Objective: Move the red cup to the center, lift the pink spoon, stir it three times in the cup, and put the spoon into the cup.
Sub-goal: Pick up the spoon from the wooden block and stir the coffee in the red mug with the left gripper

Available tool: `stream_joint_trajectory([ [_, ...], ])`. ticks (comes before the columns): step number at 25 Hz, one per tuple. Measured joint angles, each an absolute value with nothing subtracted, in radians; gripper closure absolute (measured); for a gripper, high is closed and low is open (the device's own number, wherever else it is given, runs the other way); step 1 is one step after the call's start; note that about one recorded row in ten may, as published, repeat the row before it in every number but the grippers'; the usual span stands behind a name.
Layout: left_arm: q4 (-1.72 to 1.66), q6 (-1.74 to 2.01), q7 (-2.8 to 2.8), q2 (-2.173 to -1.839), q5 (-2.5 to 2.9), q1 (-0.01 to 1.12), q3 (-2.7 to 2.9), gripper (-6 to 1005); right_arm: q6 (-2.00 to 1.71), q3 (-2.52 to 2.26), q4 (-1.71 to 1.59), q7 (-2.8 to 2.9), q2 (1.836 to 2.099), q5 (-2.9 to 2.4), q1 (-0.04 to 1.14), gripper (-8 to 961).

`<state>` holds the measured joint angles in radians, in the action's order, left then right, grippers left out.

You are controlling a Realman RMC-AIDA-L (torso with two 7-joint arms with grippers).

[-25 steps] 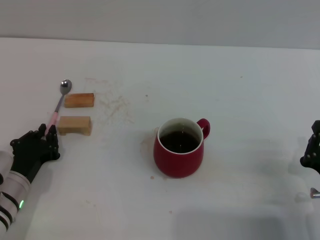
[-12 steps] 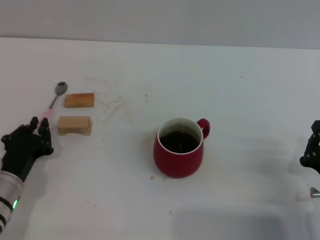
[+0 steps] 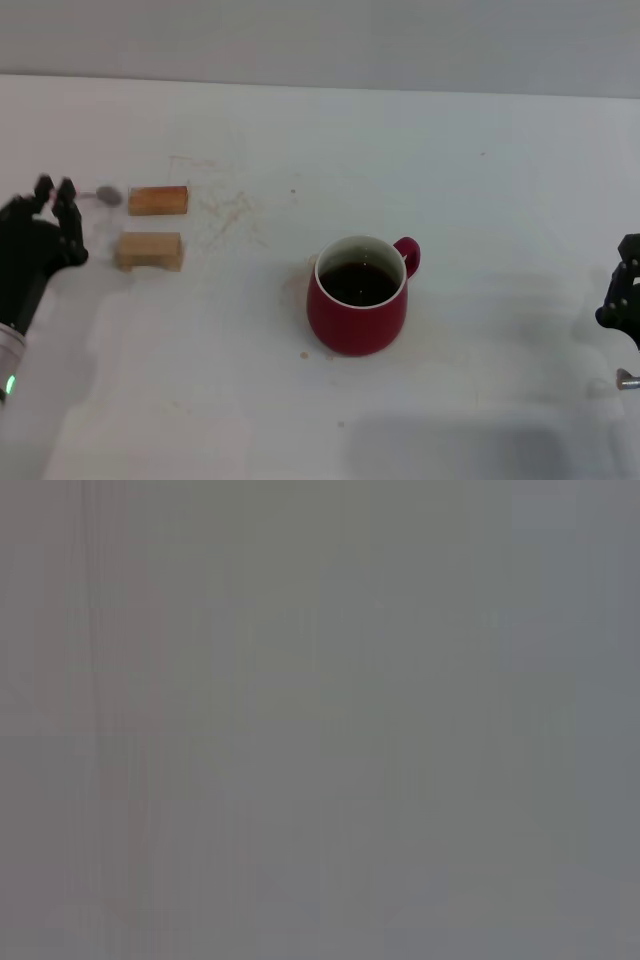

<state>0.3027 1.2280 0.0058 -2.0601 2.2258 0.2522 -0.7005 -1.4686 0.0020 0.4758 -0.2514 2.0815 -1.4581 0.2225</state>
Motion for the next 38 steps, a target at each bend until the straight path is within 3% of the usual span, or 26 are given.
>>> stream_joint_trajectory([
  [38,0.304,1.501,-0.193,-1.986,2.415,0.345,-0.696,866,-1.462,0.066,0.423,-0.254,2.085,-1.362,0.202,953],
])
